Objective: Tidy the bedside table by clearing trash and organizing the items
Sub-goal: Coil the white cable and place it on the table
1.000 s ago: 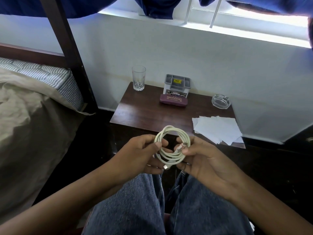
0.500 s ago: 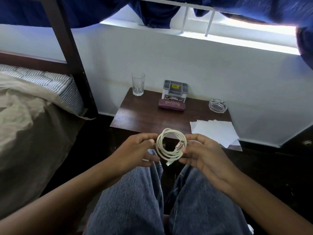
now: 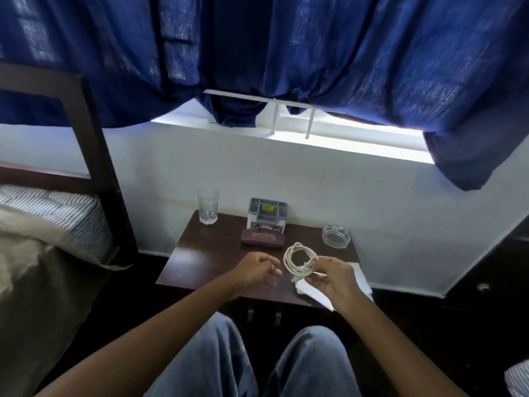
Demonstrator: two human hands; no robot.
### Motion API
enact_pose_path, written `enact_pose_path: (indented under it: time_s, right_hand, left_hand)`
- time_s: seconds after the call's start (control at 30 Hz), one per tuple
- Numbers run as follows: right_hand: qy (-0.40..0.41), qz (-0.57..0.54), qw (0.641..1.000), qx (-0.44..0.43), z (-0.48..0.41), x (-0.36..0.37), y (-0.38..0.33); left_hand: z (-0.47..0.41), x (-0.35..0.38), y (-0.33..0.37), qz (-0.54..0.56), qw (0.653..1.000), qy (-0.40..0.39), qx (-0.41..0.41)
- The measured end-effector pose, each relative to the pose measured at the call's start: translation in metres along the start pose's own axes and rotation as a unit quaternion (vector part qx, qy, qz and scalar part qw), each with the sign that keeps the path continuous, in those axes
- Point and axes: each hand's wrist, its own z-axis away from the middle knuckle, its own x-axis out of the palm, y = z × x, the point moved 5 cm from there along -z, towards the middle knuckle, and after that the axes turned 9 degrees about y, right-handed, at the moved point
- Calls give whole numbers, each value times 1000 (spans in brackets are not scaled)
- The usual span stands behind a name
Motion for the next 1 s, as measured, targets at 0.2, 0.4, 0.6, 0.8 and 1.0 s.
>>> enact_pose_path:
  time_s: [0.2,0.4,0.6,0.8,1.0]
  right_hand:
    - [71,78,994,-10,-85,6,-10]
    - [136,93,986,11,-179,11,13]
    - [157,105,982,26,-249,21,38]
    - [164,141,976,32,-282,23,58]
    - [173,156,972,15,-292,23,64]
  left_hand:
    - [-81,-4,-11,-42,997,62,-11]
    - [-162,-10,-38,-205,964,168,13]
    - [-202,5,-55,-403,895,160,102]
    - [-223,17,-71,-519,833,118,153]
    - [-227,20,-79,-537,814,147,166]
